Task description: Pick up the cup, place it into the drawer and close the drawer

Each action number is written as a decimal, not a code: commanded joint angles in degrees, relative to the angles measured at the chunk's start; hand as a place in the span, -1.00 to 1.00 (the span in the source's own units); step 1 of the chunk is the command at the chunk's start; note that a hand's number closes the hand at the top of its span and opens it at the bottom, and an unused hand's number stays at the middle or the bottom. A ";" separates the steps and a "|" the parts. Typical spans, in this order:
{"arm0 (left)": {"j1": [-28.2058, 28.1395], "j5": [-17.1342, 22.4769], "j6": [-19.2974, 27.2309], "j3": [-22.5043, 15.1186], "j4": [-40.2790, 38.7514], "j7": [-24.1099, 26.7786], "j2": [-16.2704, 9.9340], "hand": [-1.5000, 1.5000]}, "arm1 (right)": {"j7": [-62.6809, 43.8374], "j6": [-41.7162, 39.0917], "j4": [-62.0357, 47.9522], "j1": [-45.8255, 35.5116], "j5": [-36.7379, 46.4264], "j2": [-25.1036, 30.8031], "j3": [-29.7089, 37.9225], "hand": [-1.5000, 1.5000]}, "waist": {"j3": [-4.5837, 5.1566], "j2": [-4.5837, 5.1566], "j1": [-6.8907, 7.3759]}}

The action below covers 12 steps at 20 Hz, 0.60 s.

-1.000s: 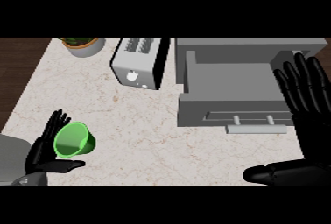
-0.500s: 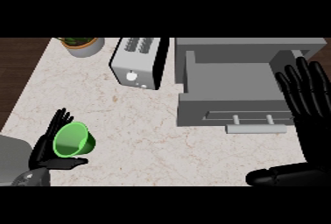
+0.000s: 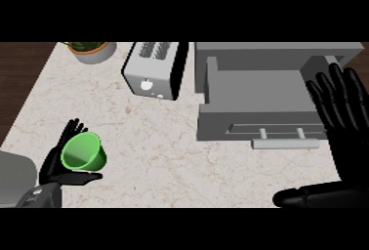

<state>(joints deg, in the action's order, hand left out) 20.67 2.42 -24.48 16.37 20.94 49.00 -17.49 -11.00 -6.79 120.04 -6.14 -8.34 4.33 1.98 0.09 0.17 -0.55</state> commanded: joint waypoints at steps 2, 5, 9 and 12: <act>1.44 1.70 -9.60 -0.45 0.25 1.49 0.71 -1.00 | -0.93 -0.03 1.16 0.00 0.72 0.78 0.01 -1.00 | -0.02 -0.11 0.14; 1.48 2.14 -11.02 -0.17 -2.24 4.02 1.58 -1.00 | -0.60 -0.13 -1.37 -1.96 -0.64 0.13 0.02 -1.00 | 0.08 0.21 -0.15; 2.04 2.71 -14.03 -0.95 -1.02 4.01 1.87 1.00 | -0.37 -0.08 -0.77 -1.26 -0.93 0.28 0.78 -1.00 | 0.07 0.14 -0.24; -0.76 2.58 -15.04 -2.16 1.63 7.05 3.36 1.00 | -0.06 -0.43 0.04 -0.42 -1.07 0.88 1.57 -1.00 | 0.02 -0.08 0.13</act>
<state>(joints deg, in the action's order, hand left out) 21.49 4.80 -30.62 15.15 21.00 47.88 -15.69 -11.50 -6.93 119.68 -7.05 -9.10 4.97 3.06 0.13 0.24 -0.63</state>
